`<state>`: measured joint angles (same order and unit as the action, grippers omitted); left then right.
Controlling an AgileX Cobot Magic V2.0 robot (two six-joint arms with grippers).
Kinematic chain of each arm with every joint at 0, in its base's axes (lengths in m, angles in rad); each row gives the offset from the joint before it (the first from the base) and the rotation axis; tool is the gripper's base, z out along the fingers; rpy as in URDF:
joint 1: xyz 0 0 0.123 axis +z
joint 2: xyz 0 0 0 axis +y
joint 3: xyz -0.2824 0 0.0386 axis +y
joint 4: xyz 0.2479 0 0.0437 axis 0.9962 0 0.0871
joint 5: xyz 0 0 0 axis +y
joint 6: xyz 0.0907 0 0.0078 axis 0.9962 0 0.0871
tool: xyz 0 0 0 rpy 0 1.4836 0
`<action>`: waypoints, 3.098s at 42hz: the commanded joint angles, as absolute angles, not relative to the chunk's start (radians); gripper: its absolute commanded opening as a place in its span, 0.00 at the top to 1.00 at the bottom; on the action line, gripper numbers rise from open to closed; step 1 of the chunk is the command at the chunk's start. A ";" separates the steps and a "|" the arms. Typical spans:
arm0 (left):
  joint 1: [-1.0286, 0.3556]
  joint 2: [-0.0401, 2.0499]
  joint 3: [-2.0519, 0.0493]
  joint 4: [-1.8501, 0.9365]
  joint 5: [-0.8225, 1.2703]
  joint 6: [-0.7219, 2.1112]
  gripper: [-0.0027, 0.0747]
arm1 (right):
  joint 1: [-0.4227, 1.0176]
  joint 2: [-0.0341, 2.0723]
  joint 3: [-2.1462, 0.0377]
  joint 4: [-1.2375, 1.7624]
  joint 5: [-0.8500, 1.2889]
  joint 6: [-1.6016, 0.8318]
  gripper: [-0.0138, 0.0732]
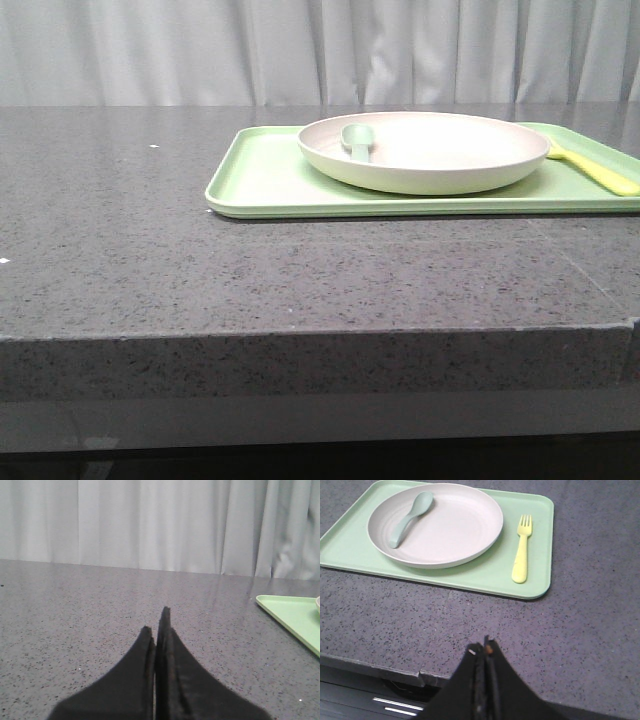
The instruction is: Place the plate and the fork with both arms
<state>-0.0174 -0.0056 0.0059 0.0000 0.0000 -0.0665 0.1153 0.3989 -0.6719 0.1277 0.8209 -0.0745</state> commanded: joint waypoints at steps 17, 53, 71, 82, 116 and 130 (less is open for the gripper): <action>-0.013 -0.029 0.010 0.000 -0.071 -0.080 0.99 | 0.115 0.408 -0.700 0.132 0.753 -0.084 0.92; -0.013 -0.026 0.010 0.000 -0.071 -0.080 0.99 | 0.059 0.057 -0.143 0.065 0.119 -0.084 0.92; -0.013 -0.026 0.010 0.000 -0.071 -0.080 0.99 | 0.041 -0.029 0.023 0.067 -0.038 -0.084 0.92; -0.013 -0.026 0.010 0.000 -0.071 -0.080 0.99 | 0.041 -0.029 0.023 0.067 -0.060 -0.083 0.92; -0.013 -0.026 0.010 0.000 -0.071 -0.080 0.99 | 0.031 -0.029 0.023 -0.019 -0.093 0.063 0.92; -0.013 -0.026 0.010 0.000 -0.071 -0.080 0.99 | 0.024 -0.029 0.023 -0.019 -0.093 0.063 0.92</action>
<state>-0.0139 -0.0056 0.0059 0.0000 0.0065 -0.0690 0.0263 -0.0112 0.0266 -0.0085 -0.0070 0.0625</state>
